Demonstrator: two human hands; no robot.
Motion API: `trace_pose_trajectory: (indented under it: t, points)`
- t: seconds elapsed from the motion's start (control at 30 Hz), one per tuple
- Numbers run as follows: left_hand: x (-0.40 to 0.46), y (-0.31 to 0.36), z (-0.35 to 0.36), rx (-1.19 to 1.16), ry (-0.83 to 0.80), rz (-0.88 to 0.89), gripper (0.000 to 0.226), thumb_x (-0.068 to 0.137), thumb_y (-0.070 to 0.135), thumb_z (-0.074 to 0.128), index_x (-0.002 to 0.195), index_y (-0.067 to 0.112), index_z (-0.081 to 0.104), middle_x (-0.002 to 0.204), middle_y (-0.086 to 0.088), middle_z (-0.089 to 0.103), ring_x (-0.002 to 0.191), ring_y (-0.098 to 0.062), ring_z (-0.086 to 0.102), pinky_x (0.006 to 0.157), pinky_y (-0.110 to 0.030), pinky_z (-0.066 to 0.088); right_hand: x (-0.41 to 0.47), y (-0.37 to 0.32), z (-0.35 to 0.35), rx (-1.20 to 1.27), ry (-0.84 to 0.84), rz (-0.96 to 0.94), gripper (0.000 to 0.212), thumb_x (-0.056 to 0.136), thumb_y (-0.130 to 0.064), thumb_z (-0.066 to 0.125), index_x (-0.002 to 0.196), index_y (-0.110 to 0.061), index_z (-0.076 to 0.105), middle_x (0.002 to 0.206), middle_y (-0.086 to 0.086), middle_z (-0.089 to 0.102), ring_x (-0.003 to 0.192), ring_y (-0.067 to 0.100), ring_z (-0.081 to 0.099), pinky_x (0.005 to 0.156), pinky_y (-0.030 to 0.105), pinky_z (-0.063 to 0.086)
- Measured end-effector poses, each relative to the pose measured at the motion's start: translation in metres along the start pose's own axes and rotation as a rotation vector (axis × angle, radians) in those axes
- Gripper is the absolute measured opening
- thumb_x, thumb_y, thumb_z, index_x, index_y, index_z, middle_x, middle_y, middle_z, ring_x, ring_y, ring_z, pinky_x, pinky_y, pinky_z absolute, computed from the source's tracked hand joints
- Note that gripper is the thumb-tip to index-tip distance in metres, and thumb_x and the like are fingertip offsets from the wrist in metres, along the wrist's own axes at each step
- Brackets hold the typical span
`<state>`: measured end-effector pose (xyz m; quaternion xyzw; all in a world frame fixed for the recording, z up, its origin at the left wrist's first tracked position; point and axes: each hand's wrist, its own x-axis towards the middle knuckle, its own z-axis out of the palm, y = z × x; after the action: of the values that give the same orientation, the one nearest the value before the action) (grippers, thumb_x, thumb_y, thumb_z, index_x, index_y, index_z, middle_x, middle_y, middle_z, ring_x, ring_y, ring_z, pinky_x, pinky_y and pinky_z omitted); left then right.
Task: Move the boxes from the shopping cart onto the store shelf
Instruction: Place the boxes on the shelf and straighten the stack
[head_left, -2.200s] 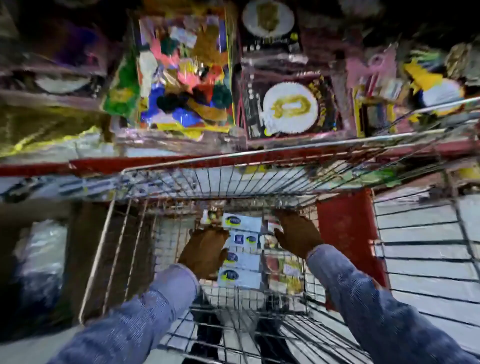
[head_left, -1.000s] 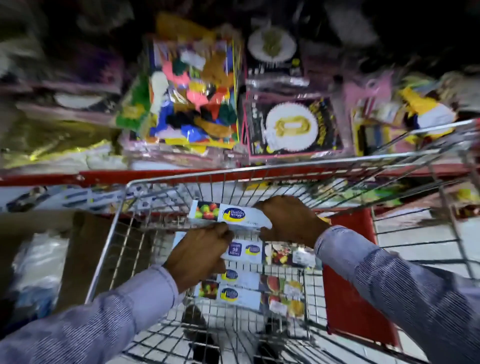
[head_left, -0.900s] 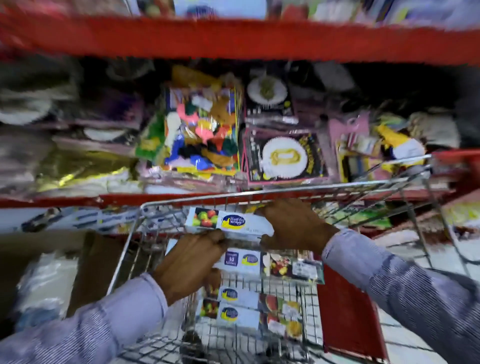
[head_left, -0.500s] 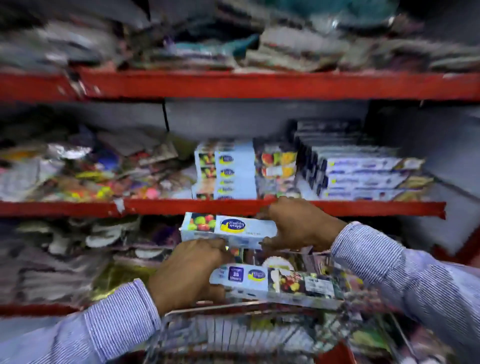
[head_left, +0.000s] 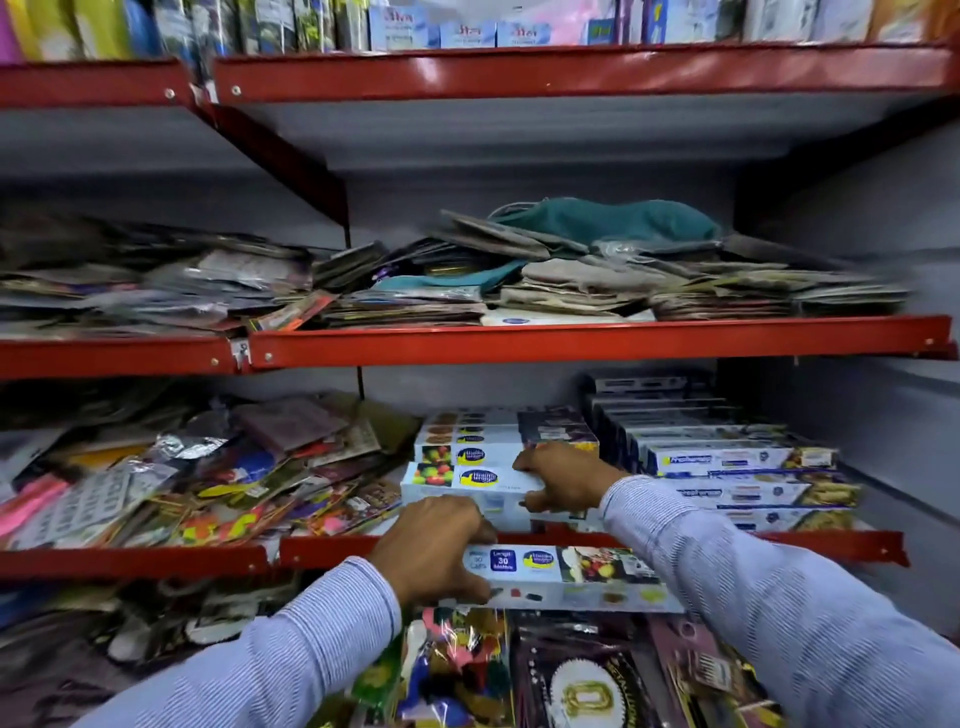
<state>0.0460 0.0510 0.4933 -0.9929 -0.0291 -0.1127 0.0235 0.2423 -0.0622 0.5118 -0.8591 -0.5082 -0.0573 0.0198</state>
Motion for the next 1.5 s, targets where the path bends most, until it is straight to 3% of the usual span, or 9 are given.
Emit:
trace_pose_trajectory:
  t: [0.17, 0.47, 0.7, 0.9, 1.13, 1.33, 1.5]
  points:
    - [0.018, -0.013, 0.004, -0.027, 0.001, -0.017, 0.058, 0.068, 0.051, 0.081, 0.119, 0.025, 0.069, 0.116, 0.001, 0.069, 0.108, -0.023, 0.06, 0.09, -0.037, 0.049, 0.036, 0.006, 0.024, -0.035, -0.011, 0.049, 0.061, 0.09, -0.034, 0.067, 0.144, -0.018, 0.044, 0.144, 0.013, 0.048, 0.131, 0.037, 0.044, 0.109, 0.046, 0.041]
    - [0.035, -0.048, 0.023, -0.047, -0.044, -0.024, 0.061, 0.073, 0.053, 0.078, 0.125, 0.024, 0.067, 0.116, 0.0, 0.068, 0.107, -0.022, 0.058, 0.09, -0.036, 0.048, 0.081, 0.019, 0.051, -0.052, 0.005, 0.084, 0.056, 0.093, -0.029, 0.061, 0.145, -0.017, 0.044, 0.144, 0.014, 0.046, 0.13, 0.035, 0.046, 0.107, 0.041, 0.038]
    - [0.047, -0.066, 0.033, -0.066, -0.04, -0.035, 0.061, 0.071, 0.051, 0.08, 0.125, 0.025, 0.066, 0.119, 0.003, 0.068, 0.11, -0.02, 0.058, 0.084, -0.031, 0.041, 0.1, 0.023, 0.065, -0.016, -0.001, 0.065, 0.056, 0.092, -0.025, 0.063, 0.144, -0.015, 0.045, 0.144, 0.013, 0.045, 0.133, 0.032, 0.043, 0.107, 0.043, 0.042]
    - [0.059, -0.077, 0.038, -0.085, -0.041, -0.044, 0.061, 0.071, 0.05, 0.081, 0.124, 0.025, 0.066, 0.121, 0.001, 0.066, 0.112, -0.022, 0.057, 0.092, -0.037, 0.048, 0.108, 0.025, 0.068, -0.027, 0.013, 0.044, 0.051, 0.091, -0.023, 0.064, 0.139, -0.011, 0.049, 0.139, 0.013, 0.048, 0.129, 0.033, 0.048, 0.104, 0.044, 0.046]
    - [0.077, -0.086, 0.045, -0.087, -0.012, -0.063, 0.061, 0.071, 0.05, 0.081, 0.124, 0.026, 0.064, 0.126, 0.003, 0.066, 0.114, -0.02, 0.056, 0.09, -0.034, 0.044, 0.107, 0.03, 0.065, -0.035, 0.127, 0.054, 0.037, 0.088, -0.035, 0.069, 0.121, -0.021, 0.067, 0.128, 0.006, 0.065, 0.116, 0.029, 0.062, 0.098, 0.04, 0.051]
    - [0.1, -0.097, 0.05, -0.078, 0.011, -0.086, 0.061, 0.071, 0.049, 0.082, 0.124, 0.025, 0.067, 0.123, 0.002, 0.068, 0.111, -0.021, 0.06, 0.087, -0.033, 0.045, 0.105, 0.044, 0.054, 0.142, 0.103, 0.096, 0.019, 0.087, -0.015, 0.065, 0.101, -0.015, 0.078, 0.11, 0.012, 0.076, 0.094, 0.031, 0.072, 0.086, 0.04, 0.06]
    - [0.122, -0.108, 0.059, -0.066, 0.03, -0.107, 0.06, 0.074, 0.05, 0.078, 0.127, 0.026, 0.066, 0.125, 0.0, 0.068, 0.112, -0.023, 0.061, 0.093, -0.041, 0.052, 0.089, 0.058, 0.045, 0.22, 0.09, 0.052, 0.022, 0.092, -0.018, 0.056, 0.087, -0.007, 0.074, 0.096, 0.014, 0.076, 0.09, 0.028, 0.065, 0.084, 0.041, 0.056]
